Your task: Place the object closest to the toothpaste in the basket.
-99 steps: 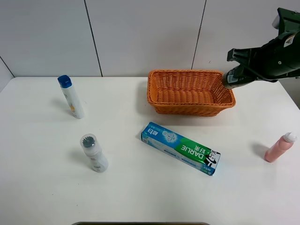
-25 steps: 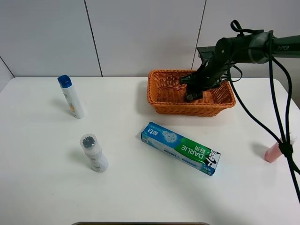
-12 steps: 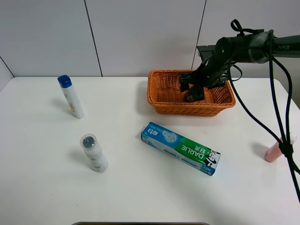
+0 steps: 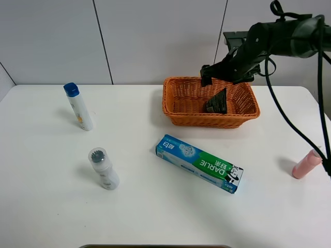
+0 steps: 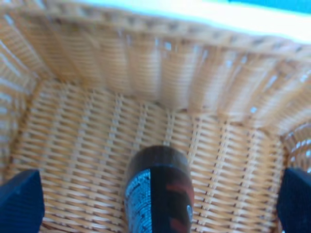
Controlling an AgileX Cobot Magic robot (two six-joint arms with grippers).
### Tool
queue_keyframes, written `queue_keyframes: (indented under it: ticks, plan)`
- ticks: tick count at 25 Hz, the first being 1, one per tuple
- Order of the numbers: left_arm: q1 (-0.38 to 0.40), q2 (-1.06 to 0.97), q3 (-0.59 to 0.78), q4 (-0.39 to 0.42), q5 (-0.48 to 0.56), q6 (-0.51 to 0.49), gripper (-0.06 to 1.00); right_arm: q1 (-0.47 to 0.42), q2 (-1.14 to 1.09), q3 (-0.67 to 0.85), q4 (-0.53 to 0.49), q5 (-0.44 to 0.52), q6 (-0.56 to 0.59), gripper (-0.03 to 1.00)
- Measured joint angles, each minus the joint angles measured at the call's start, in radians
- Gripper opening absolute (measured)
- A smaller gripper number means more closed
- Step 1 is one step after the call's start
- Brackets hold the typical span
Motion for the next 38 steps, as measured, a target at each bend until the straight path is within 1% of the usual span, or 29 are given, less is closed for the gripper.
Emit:
queue_keyframes:
  ticks: [9,19,25,31,38]
  plan:
    - [0.0,0.0,0.0,0.0,0.0,0.0,0.94,0.0,-0.184,0.0,-0.009,0.067,0.005,0.99]
    - [0.0,0.0,0.0,0.0,0.0,0.0,0.94,0.0,-0.479,0.0,-0.037,0.191,0.009,0.99]
    - [0.0,0.0,0.0,0.0,0.0,0.0,0.94,0.0,-0.63,0.0,-0.045,0.337,0.01,0.99]
    - [0.0,0.0,0.0,0.0,0.0,0.0,0.94,0.0,-0.732,0.0,-0.046,0.499,0.01,0.99]
    - [0.0,0.0,0.0,0.0,0.0,0.0,0.94,0.0,-0.848,0.0,-0.046,0.656,0.01,0.99]
